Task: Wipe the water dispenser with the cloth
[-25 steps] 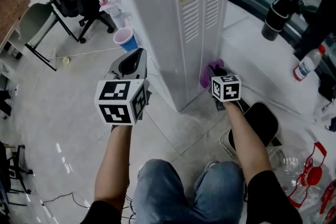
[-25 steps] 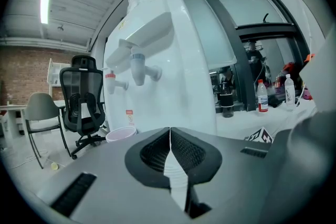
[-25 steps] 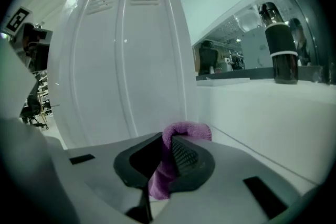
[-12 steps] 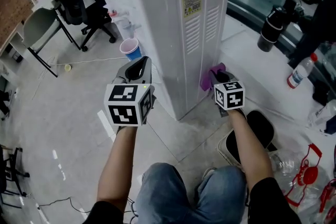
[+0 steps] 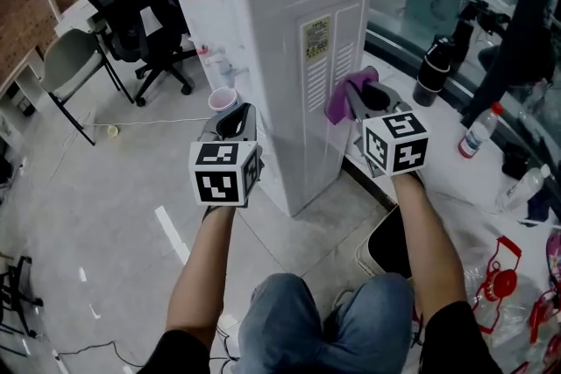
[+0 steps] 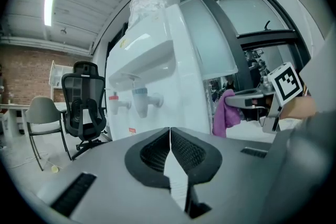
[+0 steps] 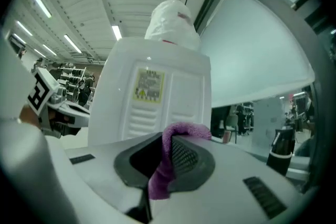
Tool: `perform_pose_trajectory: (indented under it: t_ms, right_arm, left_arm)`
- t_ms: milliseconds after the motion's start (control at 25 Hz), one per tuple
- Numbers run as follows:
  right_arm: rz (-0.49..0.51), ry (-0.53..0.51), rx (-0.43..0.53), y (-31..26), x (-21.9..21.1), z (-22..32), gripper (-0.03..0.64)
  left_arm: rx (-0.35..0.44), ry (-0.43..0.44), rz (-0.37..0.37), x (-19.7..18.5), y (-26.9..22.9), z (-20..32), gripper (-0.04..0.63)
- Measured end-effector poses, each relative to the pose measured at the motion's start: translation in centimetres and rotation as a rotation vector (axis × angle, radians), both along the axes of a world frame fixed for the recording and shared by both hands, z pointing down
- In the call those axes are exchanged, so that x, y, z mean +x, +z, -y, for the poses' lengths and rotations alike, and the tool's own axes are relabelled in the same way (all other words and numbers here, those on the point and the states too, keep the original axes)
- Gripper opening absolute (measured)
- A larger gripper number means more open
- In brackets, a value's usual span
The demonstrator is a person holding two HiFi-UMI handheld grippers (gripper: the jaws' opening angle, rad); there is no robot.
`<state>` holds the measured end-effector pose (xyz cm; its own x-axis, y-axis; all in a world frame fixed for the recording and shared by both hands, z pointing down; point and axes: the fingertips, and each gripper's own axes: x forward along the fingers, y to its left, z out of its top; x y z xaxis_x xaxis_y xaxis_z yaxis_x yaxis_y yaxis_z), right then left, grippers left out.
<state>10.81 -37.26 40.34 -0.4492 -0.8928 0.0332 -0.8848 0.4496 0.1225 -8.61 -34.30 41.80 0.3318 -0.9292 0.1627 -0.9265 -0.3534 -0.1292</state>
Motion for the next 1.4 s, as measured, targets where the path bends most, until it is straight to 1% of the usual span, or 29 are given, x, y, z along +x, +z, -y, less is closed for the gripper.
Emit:
perform_pose_trajectory:
  t_ms: [120, 240, 360, 520, 640, 840, 1040, 1400]
  right_arm:
    - [0.012, -0.022, 0.048, -4.9, -1.1, -1.1, 0.032]
    - [0.033, -0.046, 0.121, -10.3, -1.9, -2.2, 0.032]
    - [0.032, -0.054, 0.192, -15.0, -2.5, -3.0, 0.032]
    - [0.033, -0.06, 0.266, -20.0, -3.3, -3.3, 0.032]
    - [0.031, -0.066, 0.302, -22.4, -4.1, -3.3, 0.032]
    - [0.022, -0.1, 0.311, -23.2, -6.2, -2.9, 0.032]
    - [0.025, -0.109, 0.311, -23.0, -6.7, -2.6, 0.032]
    - [0.015, -0.097, 0.266, -19.4, -6.6, -2.6, 0.032]
  left_arm:
    - [0.017, -0.01, -0.008, -0.7, -1.4, -0.3, 0.028]
    - [0.029, -0.012, -0.01, -1.0, -2.6, -0.4, 0.028]
    - [0.047, -0.005, -0.017, -0.9, -3.8, -0.7, 0.028]
    - [0.058, 0.003, -0.021, -0.6, -5.1, -1.0, 0.027]
    - [0.064, 0.002, -0.026, -0.7, -5.7, -1.0, 0.028]
    - [0.059, -0.007, -0.022, -1.2, -5.8, -0.9, 0.026]
    - [0.055, -0.003, -0.018, -1.0, -5.7, -0.8, 0.028]
    - [0.053, 0.013, -0.008, -0.5, -5.1, -1.1, 0.028]
